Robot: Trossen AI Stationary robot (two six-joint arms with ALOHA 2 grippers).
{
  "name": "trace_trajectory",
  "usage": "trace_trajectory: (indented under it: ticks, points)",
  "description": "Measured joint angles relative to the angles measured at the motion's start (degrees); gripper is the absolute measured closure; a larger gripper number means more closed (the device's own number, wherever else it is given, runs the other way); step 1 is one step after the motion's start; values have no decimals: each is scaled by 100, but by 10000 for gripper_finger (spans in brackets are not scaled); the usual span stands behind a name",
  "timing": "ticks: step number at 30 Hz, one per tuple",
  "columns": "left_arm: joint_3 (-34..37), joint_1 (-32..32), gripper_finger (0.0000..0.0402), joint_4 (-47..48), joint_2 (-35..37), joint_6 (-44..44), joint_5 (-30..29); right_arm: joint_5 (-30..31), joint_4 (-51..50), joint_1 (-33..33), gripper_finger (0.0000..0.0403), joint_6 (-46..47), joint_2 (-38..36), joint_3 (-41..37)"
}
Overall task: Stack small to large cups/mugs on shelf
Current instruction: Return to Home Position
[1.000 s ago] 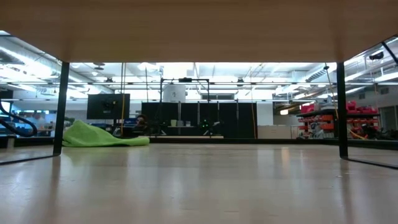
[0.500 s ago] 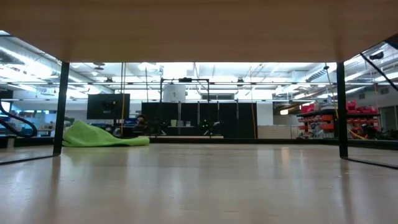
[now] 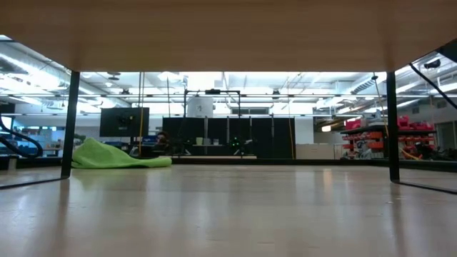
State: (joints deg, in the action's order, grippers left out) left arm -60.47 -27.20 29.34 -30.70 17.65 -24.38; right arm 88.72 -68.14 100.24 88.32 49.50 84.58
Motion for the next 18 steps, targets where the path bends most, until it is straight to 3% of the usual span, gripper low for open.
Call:
trace_trajectory:
  ticks: [2, 4, 8, 12, 18]
  points:
    - [0, 0, 308, -2, 0, -7, 0, -169, 436, 30, 314, -285, 66, 328]
    - [0, 0, 311, -2, 0, -32, -2, -327, 1125, 42, 314, -1168, 204, 780]
    - [0, 0, 316, -2, 0, -30, -2, -1126, 3107, -179, 314, -3996, 673, 1809]
    - [-2, 0, 319, -2, 0, 15, 0, -3225, 4697, -737, 314, -6585, 1049, 2531]
    - [-2, 0, 312, -2, 0, 121, 0, -6167, 5291, -1417, 314, -7977, 1242, 2741]
